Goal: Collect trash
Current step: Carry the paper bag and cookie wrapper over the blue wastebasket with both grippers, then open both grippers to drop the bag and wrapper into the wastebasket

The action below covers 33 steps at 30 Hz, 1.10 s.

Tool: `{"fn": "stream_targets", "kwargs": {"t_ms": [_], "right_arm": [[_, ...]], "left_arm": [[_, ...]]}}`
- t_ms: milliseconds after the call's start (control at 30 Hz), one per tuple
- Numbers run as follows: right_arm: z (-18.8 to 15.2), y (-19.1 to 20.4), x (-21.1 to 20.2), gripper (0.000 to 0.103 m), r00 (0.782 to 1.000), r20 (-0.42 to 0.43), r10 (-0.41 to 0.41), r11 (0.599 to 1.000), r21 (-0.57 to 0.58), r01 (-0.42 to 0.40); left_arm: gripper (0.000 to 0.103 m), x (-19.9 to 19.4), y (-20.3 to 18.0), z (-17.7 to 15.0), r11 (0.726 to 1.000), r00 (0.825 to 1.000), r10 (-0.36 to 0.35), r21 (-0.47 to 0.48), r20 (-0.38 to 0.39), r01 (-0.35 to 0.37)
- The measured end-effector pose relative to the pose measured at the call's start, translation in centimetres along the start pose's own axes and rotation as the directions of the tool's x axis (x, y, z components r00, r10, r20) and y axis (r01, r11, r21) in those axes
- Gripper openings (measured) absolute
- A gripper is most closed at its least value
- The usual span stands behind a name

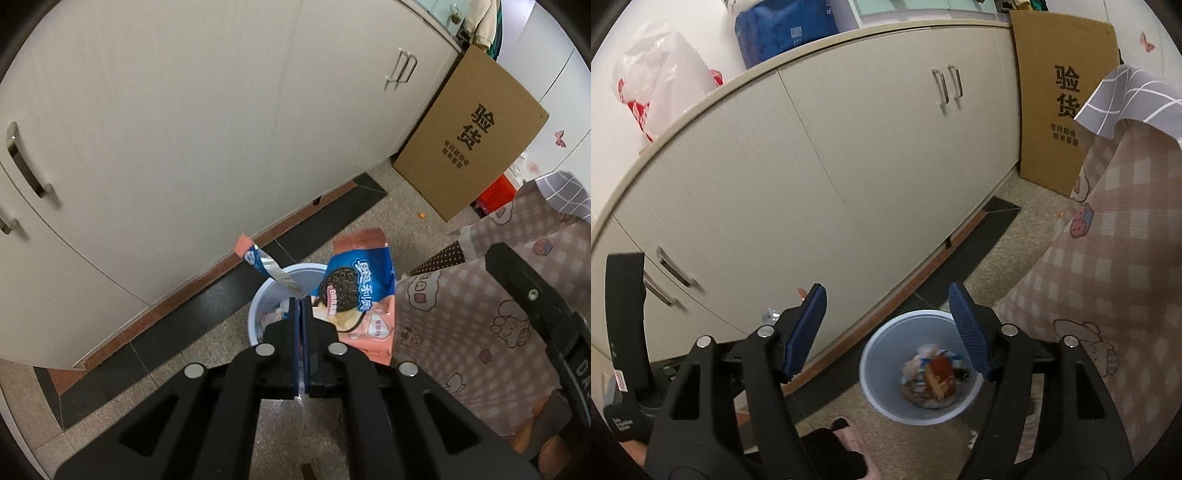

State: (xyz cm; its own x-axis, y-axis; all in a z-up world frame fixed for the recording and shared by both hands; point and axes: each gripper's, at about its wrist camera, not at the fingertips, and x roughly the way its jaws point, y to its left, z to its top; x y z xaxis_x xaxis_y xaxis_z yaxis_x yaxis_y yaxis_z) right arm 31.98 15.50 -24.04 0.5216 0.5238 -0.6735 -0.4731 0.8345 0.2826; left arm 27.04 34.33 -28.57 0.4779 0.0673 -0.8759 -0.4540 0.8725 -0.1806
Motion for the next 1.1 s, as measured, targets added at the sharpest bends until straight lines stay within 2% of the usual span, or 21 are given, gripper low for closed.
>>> {"fn": "stream_targets", "kwargs": {"t_ms": [233, 367, 533, 567, 600, 633, 700, 800, 967, 1100], "right_arm": [[-0.5, 0.8, -1.1, 0.072, 0.996, 0.056, -0.076, 0.992, -0.094, 0.081], [-0.9, 1.4, -2.3, 0.073, 0.981, 0.139, -0.135, 0.974, -0.165, 0.157], [-1.0, 1.5, -3.6, 0.076, 0.966, 0.209, -0.151, 0.965, -0.180, 0.190], [-1.0, 1.5, -3.7, 0.076, 0.963, 0.217, -0.158, 0.963, -0.183, 0.199], [-1.1, 1.6, -3.7, 0.077, 0.963, 0.219, -0.159, 0.961, -0.187, 0.202], [-1.1, 1.6, -3.7, 0.077, 0.964, 0.216, -0.156, 0.962, -0.187, 0.198], [-0.9, 1.2, -3.8, 0.077, 0.965, 0.213, -0.156, 0.965, -0.177, 0.195], [-0.8, 1.2, -4.0, 0.077, 0.967, 0.205, -0.150, 0.970, -0.158, 0.184], [-0.7, 1.1, -4.8, 0.077, 0.976, 0.180, -0.123, 0.979, -0.137, 0.149], [-0.7, 2.1, -6.0, 0.077, 0.982, 0.162, -0.094, 0.983, -0.140, 0.118]], "left_arm": [[0.002, 2.2, -1.4, -0.5, 0.999, 0.999, -0.007, 0.036, -0.054, 0.009], [0.002, 3.2, -2.2, -0.3, 0.999, 0.997, -0.012, 0.044, -0.075, 0.015], [0.005, 4.3, -2.5, 0.4, 0.999, 0.993, -0.028, 0.031, -0.110, 0.032], [0.008, 4.3, -2.5, 0.5, 0.999, 0.993, -0.031, 0.020, -0.113, 0.033], [0.021, 4.3, -2.5, 0.7, 0.999, 0.993, -0.030, 0.012, -0.118, 0.032], [0.042, 4.3, -2.5, 0.8, 0.999, 0.992, -0.034, 0.004, -0.124, 0.035], [0.053, 3.9, -2.6, 0.9, 0.999, 0.994, -0.039, -0.005, -0.106, 0.038], [0.062, 3.0, -2.8, 1.0, 0.999, 0.996, -0.045, -0.008, -0.083, 0.045], [0.065, 1.0, -2.7, 0.7, 0.999, 0.997, -0.044, -0.025, -0.059, 0.043], [0.069, -2.4, -2.0, -0.1, 0.999, 1.000, -0.007, -0.035, 0.003, 0.007]]}}
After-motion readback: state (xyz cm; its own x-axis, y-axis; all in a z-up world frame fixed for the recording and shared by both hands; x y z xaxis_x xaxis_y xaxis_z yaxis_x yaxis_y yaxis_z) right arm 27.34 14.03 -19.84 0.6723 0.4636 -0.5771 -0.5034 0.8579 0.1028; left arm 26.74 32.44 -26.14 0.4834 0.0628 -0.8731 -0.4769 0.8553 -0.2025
